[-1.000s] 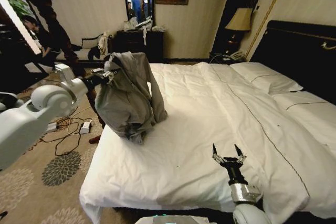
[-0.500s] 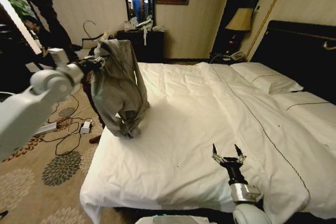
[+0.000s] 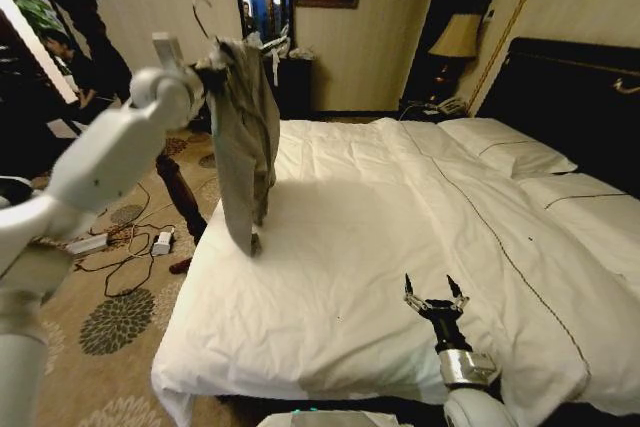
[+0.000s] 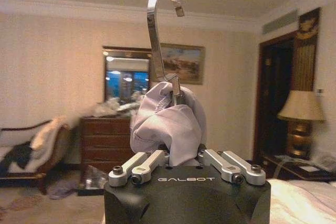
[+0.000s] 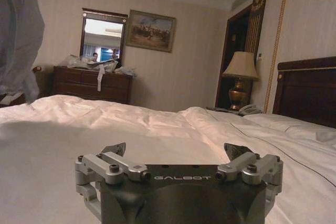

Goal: Pick up the clothes from the bed and hang them on the clothes hanger.

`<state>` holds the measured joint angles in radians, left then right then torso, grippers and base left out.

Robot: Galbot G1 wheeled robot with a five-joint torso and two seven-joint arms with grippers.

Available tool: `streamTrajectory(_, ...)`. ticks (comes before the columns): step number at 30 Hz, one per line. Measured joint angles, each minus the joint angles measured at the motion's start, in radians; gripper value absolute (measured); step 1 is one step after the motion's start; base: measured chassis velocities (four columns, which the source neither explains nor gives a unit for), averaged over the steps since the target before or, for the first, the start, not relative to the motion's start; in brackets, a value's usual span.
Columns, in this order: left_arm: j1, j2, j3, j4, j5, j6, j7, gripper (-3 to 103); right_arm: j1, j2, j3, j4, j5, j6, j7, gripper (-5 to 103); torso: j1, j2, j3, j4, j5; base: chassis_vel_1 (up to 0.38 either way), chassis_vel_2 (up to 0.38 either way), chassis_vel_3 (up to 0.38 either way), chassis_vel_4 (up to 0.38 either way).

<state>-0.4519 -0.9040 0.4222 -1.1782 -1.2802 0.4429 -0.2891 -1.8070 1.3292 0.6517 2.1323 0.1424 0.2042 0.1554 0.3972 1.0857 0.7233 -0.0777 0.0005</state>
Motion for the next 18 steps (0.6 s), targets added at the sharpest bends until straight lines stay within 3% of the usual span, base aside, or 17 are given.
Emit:
streamTrajectory(6, -0.074, -0.018, 0.021, 0.072, -0.015, 0.060, -0.058, 16, 0.000, 0.000, 0.000, 0.000, 0.000, 0.000, 0.000, 100, 0.000, 0.000, 0.000, -0.0003, -0.0005, 0.000, 0.000, 0.000, 0.000)
streamTrajectory(18, -0.135, -0.038, 0.047, 0.215, -0.042, 0.080, -0.093, 16, 0.000, 0.000, 0.000, 0.000, 0.000, 0.000, 0.000, 100, 0.000, 0.000, 0.000, -0.0003, -0.0005, 0.000, 0.000, 0.000, 0.000)
